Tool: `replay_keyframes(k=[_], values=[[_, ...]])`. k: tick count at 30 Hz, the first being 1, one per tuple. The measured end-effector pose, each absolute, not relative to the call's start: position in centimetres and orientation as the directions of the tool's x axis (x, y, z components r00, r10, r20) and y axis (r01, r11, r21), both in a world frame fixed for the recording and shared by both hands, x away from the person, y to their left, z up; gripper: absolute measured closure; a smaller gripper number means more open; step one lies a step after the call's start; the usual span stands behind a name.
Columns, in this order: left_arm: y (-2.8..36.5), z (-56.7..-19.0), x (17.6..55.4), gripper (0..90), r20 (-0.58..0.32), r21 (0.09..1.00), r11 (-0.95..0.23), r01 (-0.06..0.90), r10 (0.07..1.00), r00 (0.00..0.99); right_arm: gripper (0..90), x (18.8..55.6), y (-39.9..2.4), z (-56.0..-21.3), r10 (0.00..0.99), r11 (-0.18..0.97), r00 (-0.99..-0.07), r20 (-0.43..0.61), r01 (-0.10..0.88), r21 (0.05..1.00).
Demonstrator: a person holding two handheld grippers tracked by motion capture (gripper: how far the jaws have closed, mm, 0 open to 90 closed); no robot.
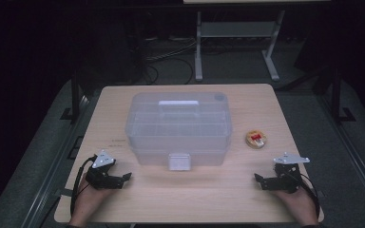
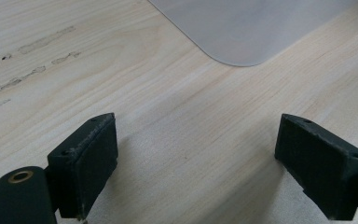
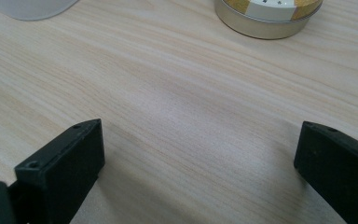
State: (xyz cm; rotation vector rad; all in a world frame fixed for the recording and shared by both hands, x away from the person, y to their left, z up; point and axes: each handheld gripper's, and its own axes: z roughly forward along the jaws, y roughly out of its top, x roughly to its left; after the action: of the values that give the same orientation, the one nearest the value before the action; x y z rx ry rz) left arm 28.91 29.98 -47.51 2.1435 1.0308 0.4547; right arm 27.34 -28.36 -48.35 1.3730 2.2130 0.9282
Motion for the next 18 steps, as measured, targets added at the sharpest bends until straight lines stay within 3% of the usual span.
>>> replay_keyframes(k=[18], values=[[30.01, -47.48, 28.85, 13.1, 0.008, 0.724, -0.432, 0.538, 0.785, 0.619, 1.3, 27.28, -28.31, -48.34, 0.894, 0.302, -0.446, 0.027, 0.646, 0.701]])
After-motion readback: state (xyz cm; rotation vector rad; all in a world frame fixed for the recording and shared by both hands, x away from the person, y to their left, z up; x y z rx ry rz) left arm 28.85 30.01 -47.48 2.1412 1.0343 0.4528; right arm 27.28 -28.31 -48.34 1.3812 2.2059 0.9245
